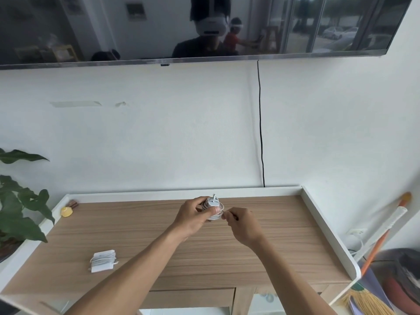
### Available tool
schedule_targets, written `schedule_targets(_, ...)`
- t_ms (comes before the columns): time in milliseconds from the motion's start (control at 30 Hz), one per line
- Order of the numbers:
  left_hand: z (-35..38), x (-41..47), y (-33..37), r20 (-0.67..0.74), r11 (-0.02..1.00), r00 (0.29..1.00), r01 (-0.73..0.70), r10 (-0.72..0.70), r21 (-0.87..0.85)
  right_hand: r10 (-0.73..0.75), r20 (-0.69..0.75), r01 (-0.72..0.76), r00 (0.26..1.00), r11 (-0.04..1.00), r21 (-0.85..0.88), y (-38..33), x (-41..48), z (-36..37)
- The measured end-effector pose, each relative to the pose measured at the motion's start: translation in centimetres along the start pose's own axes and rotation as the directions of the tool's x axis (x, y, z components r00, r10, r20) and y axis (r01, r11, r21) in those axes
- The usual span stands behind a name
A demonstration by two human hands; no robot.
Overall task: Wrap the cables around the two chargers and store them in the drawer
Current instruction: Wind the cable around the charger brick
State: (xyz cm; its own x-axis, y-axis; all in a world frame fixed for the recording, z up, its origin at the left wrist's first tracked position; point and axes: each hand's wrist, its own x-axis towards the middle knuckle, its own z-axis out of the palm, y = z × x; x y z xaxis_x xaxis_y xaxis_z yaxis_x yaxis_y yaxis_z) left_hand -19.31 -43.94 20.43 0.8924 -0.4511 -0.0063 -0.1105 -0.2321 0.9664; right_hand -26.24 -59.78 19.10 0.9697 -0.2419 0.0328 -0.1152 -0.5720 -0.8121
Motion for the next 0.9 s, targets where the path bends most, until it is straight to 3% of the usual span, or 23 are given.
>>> schedule_targets(233, 0.5, -0.6, 0.3, 0.045, 0.996, 0.999, 0.014, -0.010, -0.091, -0.095, -0.055, 0.090, 0.994, 0.992, -0.084, 0.9, -0.9, -1.0)
schedule_targets(767, -0.1, -0.5, 2.0, 0.237, 0.954, 0.970, 0.125, -0.059, -0.273, -0.129, -0.052, 0.134, 0.990, 0.984, 0.114, -0.6, -1.2, -2.2)
schedule_targets(900, -0.5, -0.6, 2.1, 0.234, 0.946, 0.970, 0.132, -0.062, -0.295, -0.177, -0.072, 0.180, 0.982, 0.982, 0.050, -0.8, -1.3, -1.9)
